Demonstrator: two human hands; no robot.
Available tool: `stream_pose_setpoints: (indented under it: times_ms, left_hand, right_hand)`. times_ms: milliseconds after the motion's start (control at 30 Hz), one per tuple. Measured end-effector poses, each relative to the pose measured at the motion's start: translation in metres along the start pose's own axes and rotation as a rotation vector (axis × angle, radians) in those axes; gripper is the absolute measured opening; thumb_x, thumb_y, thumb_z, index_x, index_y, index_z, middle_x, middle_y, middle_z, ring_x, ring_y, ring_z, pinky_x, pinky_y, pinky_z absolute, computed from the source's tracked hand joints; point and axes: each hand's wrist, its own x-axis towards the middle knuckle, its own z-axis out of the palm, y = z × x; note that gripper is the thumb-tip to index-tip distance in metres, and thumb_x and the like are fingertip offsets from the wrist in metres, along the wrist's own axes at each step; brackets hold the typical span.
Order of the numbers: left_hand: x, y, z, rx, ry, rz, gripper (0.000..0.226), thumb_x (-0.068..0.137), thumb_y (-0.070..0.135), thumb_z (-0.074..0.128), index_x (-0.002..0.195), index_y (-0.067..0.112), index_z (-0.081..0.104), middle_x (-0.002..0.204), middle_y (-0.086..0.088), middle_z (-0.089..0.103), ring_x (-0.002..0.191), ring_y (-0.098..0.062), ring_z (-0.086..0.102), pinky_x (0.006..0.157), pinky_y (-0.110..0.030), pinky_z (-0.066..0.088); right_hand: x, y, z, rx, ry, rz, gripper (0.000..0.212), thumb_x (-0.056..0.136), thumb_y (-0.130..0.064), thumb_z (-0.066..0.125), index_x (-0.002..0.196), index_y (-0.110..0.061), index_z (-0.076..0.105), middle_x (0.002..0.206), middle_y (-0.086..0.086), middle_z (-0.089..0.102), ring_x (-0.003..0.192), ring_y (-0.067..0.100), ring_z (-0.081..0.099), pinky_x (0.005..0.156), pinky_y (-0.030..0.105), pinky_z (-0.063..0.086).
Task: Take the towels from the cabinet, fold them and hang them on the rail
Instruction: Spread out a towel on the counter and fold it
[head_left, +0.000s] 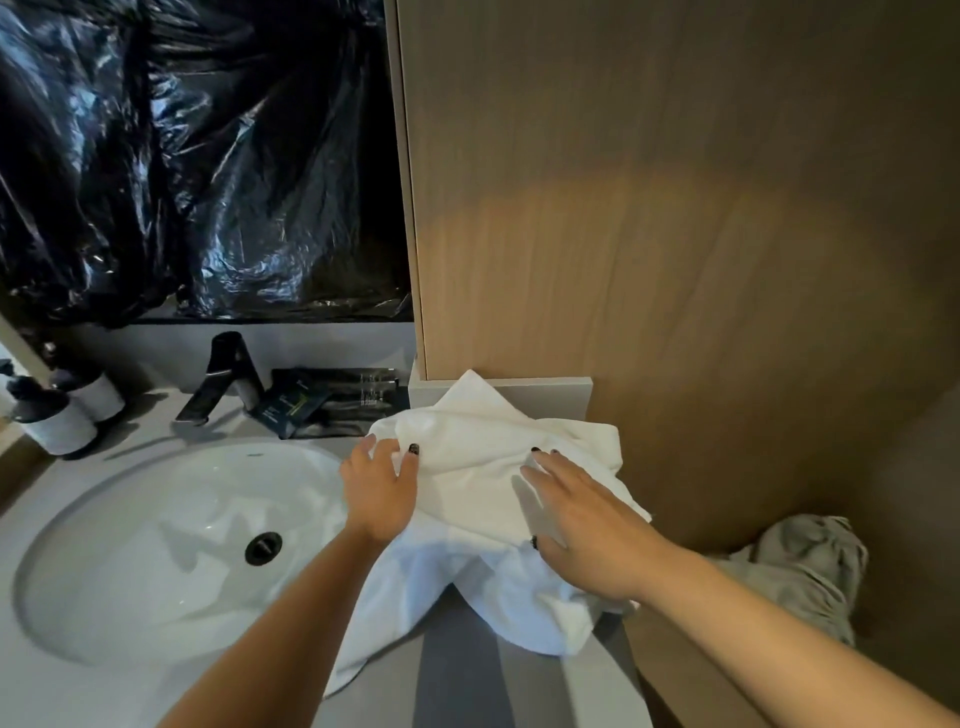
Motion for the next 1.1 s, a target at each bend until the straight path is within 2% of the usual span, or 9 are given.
stream_pose_setpoints:
  times_ms: [167, 300, 400, 500, 600, 667, 767, 933, 1100]
  left_hand:
    - [0.002, 0.030, -0.020, -0.234, 0.135, 0.128, 0.015, 0.096, 0.025, 0.057, 0.103, 0.013, 0.062, 0.110, -0.005, 0.061, 0.104, -0.026, 0.055, 0.095, -0.042, 0.042]
    - [-0.004, 0.079, -0.064, -0.540, 0.074, 0.266, 0.018, 0.094, 0.020, 0.055, 0.077, 0.022, 0.051, 0.070, 0.010, 0.052, 0.066, -0.008, 0.045, 0.066, -0.027, 0.037]
    - [-0.007, 0.116, -0.097, -0.623, 0.007, 0.380, 0.030, 0.093, 0.006, 0.051, 0.068, 0.016, 0.039, 0.057, 0.013, 0.039, 0.055, -0.005, 0.032, 0.053, -0.021, 0.026]
    - [-0.012, 0.150, -0.129, -0.668, -0.065, 0.534, 0.021, 0.084, 0.014, 0.049, 0.069, 0.006, 0.036, 0.064, 0.005, 0.035, 0.061, -0.010, 0.032, 0.056, -0.022, 0.026]
    - [-0.022, 0.173, -0.156, -0.685, -0.099, 0.725, 0.023, 0.081, 0.019, 0.051, 0.069, 0.003, 0.038, 0.064, 0.001, 0.035, 0.060, -0.009, 0.033, 0.055, -0.019, 0.029]
    - [-0.031, 0.183, -0.172, -0.696, -0.098, 0.863, 0.029, 0.082, 0.026, 0.053, 0.070, 0.002, 0.043, 0.064, -0.005, 0.038, 0.060, -0.008, 0.036, 0.055, -0.020, 0.030]
    - [-0.042, 0.194, -0.189, -0.792, -0.134, 0.936, 0.031, 0.079, 0.031, 0.053, 0.072, 0.002, 0.047, 0.066, -0.011, 0.044, 0.061, -0.014, 0.039, 0.057, -0.025, 0.033]
    - [-0.044, 0.203, -0.208, -0.878, -0.178, 0.909, 0.017, 0.081, 0.020, 0.055, 0.067, 0.012, 0.048, 0.059, 0.012, 0.045, 0.054, -0.002, 0.039, 0.053, -0.013, 0.034]
    - [-0.030, 0.196, -0.220, -0.893, -0.217, 0.813, 0.016, 0.084, 0.014, 0.057, 0.071, 0.008, 0.049, 0.054, -0.001, 0.039, 0.045, -0.007, 0.033, 0.044, -0.017, 0.030]
  right_hand:
    - [0.008, -0.002, 0.011, -0.114, -0.073, -0.004, 0.072, 0.101, -0.030, 0.044, 0.157, -0.015, 0.002, 0.165, 0.002, -0.006, 0.152, 0.019, -0.006, 0.118, 0.026, -0.006]
    - [0.018, -0.009, -0.016, -0.050, 0.010, 0.015, 0.076, 0.101, -0.033, 0.046, 0.157, -0.014, -0.002, 0.165, 0.002, -0.003, 0.152, 0.017, -0.002, 0.115, 0.020, -0.006]
    - [0.022, -0.015, -0.054, 0.152, 0.161, 0.051, 0.079, 0.098, -0.037, 0.052, 0.157, -0.019, 0.002, 0.165, -0.004, 0.006, 0.150, 0.014, 0.009, 0.121, 0.028, 0.012]
    - [0.023, -0.025, -0.098, 0.362, 0.347, 0.087, 0.081, 0.095, -0.038, 0.060, 0.157, -0.025, 0.010, 0.162, -0.010, 0.014, 0.147, 0.011, 0.019, 0.119, 0.034, 0.025]
    - [0.023, -0.038, -0.140, 0.625, 0.489, 0.069, 0.074, 0.091, -0.018, 0.066, 0.152, -0.027, 0.026, 0.153, -0.011, 0.037, 0.139, 0.009, 0.036, 0.114, 0.035, 0.035]
    - [0.021, -0.048, -0.164, 1.031, 0.486, -0.008, 0.065, 0.087, 0.000, 0.059, 0.145, -0.021, 0.039, 0.137, -0.007, 0.056, 0.127, 0.013, 0.052, 0.101, 0.030, 0.046]
    - [0.019, -0.057, -0.185, 1.386, 0.431, -0.112, 0.059, 0.076, -0.015, 0.051, 0.135, -0.017, 0.052, 0.119, -0.001, 0.068, 0.107, 0.016, 0.063, 0.087, 0.028, 0.047]
    - [0.023, -0.065, -0.190, 1.236, 0.349, -0.233, 0.040, 0.085, -0.026, 0.042, 0.108, -0.011, 0.071, 0.096, 0.004, 0.070, 0.088, 0.014, 0.064, 0.079, 0.025, 0.048]
    - [0.011, -0.067, -0.201, 0.880, 0.420, -0.198, 0.011, 0.085, -0.014, 0.068, 0.094, -0.014, 0.074, 0.091, 0.000, 0.074, 0.087, 0.017, 0.069, 0.076, 0.026, 0.054]
